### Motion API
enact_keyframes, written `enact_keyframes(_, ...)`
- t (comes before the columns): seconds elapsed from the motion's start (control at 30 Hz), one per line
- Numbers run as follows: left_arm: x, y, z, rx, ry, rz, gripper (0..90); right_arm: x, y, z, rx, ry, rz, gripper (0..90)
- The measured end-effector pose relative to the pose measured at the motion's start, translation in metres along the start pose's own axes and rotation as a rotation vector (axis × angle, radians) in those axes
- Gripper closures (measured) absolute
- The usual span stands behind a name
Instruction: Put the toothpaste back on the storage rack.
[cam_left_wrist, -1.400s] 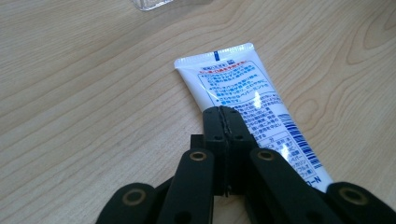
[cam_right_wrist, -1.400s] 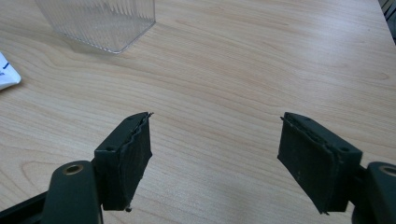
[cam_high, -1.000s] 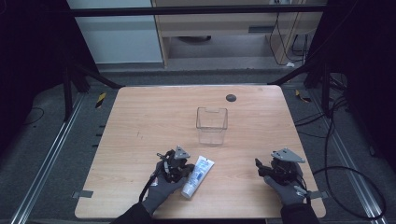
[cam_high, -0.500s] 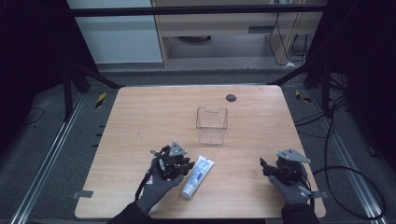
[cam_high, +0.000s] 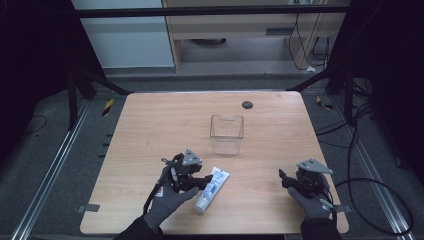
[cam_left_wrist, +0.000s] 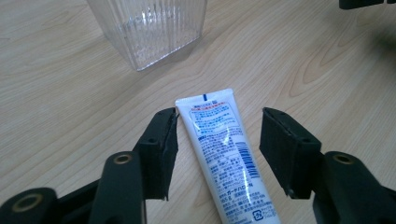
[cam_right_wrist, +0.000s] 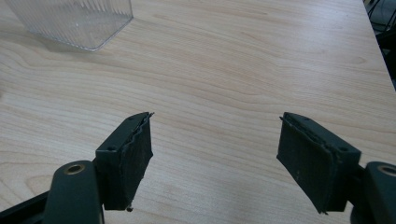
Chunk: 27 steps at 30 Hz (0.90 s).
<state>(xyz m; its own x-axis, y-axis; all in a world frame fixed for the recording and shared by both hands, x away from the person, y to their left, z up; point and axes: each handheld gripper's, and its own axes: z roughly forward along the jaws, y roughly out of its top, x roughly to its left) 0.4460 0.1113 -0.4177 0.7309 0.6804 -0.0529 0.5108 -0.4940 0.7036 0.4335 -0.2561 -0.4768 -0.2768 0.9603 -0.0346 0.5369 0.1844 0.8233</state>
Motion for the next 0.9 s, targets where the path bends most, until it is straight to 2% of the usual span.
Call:
enact_keyframes(0.1, -0.002, 0.005, 0.007, 0.031, -0.013, -0.001, 39.9, -0.002, -0.001, 0.000, 0.001, -0.004, 0.001, 25.8)
enact_keyframes(0.2, -0.003, 0.006, 0.010, 0.042, -0.012, 0.001, 38.5, -0.002, -0.001, 0.001, 0.007, -0.007, 0.000, 25.8)
enact_keyframes(0.33, -0.006, 0.008, 0.019, 0.088, -0.006, 0.014, 37.8, -0.003, -0.002, -0.001, 0.010, -0.005, 0.005, 25.8)
enact_keyframes(0.57, -0.008, 0.009, 0.027, 0.122, -0.005, 0.022, 37.8, -0.002, -0.002, 0.001, 0.025, -0.004, 0.006, 25.7)
enact_keyframes(0.77, -0.010, 0.010, 0.038, 0.163, 0.014, 0.031, 37.4, -0.002, -0.002, 0.002, 0.034, -0.005, 0.003, 25.8)
enact_keyframes(0.9, -0.010, 0.009, 0.045, 0.181, 0.020, 0.022, 37.3, -0.002, -0.003, 0.002, 0.041, -0.001, 0.006, 25.7)
